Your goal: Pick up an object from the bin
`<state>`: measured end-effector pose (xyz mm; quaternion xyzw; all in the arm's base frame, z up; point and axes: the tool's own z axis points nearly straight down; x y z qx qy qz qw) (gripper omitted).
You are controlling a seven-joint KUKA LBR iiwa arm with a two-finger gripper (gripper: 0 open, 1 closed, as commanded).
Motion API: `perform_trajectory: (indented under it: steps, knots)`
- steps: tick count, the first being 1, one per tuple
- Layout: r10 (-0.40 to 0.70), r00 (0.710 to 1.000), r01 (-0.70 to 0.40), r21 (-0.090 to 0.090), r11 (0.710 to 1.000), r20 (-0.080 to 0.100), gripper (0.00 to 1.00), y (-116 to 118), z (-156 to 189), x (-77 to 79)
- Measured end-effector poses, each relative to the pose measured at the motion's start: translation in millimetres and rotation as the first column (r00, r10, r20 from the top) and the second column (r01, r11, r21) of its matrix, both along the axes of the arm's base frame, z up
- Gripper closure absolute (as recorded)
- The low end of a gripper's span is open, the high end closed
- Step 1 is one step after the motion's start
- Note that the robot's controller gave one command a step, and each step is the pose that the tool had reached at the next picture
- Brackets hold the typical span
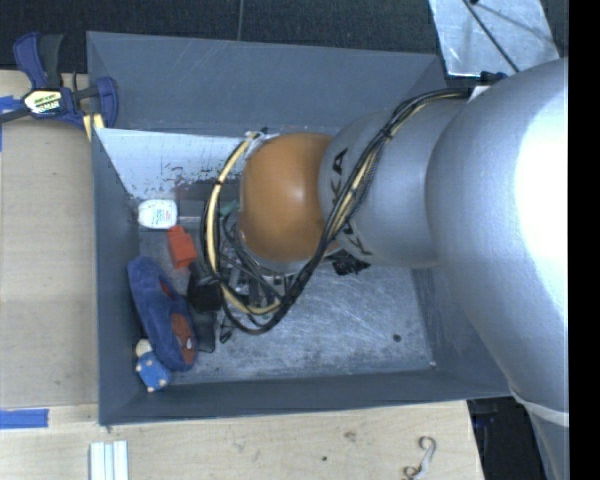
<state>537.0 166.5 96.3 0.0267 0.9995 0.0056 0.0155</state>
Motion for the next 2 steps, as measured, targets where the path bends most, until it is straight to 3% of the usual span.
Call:
perform_trajectory:
  steps: [1, 2]
  knots:
    - [-0.005, 1.0, 0.005, -0.004, 1.0, -0.006, 1.0, -2.6, 0.2, -0.2]
    - [0.005, 1.0, -0.005, -0.009, 1.0, -0.028, 1.0, -9.8, 138.0, 0.7]
